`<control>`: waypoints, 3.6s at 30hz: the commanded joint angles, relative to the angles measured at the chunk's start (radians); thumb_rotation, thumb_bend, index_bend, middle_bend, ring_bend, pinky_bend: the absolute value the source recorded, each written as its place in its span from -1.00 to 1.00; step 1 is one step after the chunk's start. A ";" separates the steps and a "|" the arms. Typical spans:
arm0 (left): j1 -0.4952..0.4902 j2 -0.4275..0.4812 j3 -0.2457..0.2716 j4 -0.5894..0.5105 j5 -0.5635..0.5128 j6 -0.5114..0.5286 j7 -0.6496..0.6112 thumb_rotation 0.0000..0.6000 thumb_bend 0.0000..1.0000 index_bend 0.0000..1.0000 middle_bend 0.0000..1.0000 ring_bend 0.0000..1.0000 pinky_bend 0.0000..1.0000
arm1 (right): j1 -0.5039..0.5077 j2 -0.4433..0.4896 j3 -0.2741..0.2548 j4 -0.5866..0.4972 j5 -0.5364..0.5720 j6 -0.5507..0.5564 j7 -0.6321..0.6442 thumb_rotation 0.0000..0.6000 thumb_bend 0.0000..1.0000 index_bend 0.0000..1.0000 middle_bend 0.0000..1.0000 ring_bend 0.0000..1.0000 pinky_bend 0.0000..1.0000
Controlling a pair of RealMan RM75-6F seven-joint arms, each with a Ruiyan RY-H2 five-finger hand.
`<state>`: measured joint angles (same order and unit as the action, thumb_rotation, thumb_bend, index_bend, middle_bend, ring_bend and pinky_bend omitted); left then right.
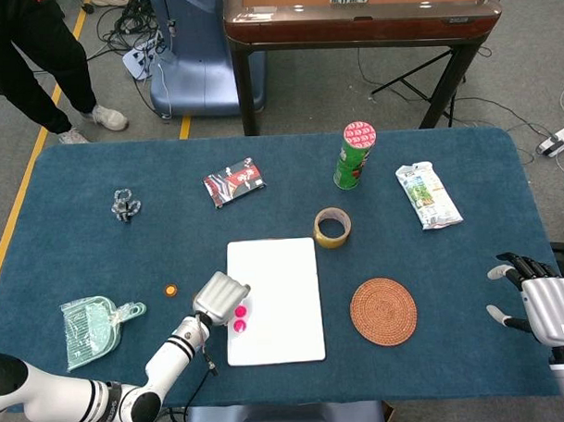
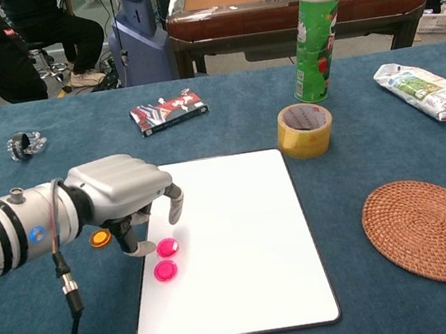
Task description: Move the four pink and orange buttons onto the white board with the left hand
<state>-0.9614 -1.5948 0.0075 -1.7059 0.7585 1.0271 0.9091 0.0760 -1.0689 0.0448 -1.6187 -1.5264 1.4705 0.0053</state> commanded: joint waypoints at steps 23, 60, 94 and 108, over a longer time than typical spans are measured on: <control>0.079 0.137 0.041 -0.023 0.010 0.026 -0.088 1.00 -0.35 -0.10 1.00 1.00 1.00 | 0.007 -0.011 -0.002 0.000 0.006 -0.019 -0.027 1.00 -0.98 -0.19 -0.48 -0.51 -0.36; 0.118 0.074 0.042 0.102 0.027 -0.026 -0.121 1.00 -0.35 0.04 1.00 1.00 1.00 | 0.006 -0.008 -0.001 -0.001 0.009 -0.017 -0.019 1.00 -0.98 -0.19 -0.48 -0.51 -0.36; 0.114 0.074 -0.007 0.056 0.070 -0.012 -0.112 1.00 -0.27 0.21 1.00 1.00 1.00 | 0.007 -0.008 -0.001 -0.001 0.011 -0.018 -0.019 1.00 -0.98 -0.19 -0.48 -0.51 -0.36; 0.007 -0.019 -0.100 -0.030 0.004 0.011 -0.006 1.00 -0.27 0.21 1.00 1.00 1.00 | 0.004 -0.002 0.000 -0.001 0.008 -0.012 -0.008 1.00 -0.98 -0.19 -0.48 -0.51 -0.36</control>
<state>-0.9418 -1.5994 -0.0835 -1.7319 0.7726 1.0350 0.8901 0.0805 -1.0706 0.0445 -1.6199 -1.5186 1.4585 -0.0025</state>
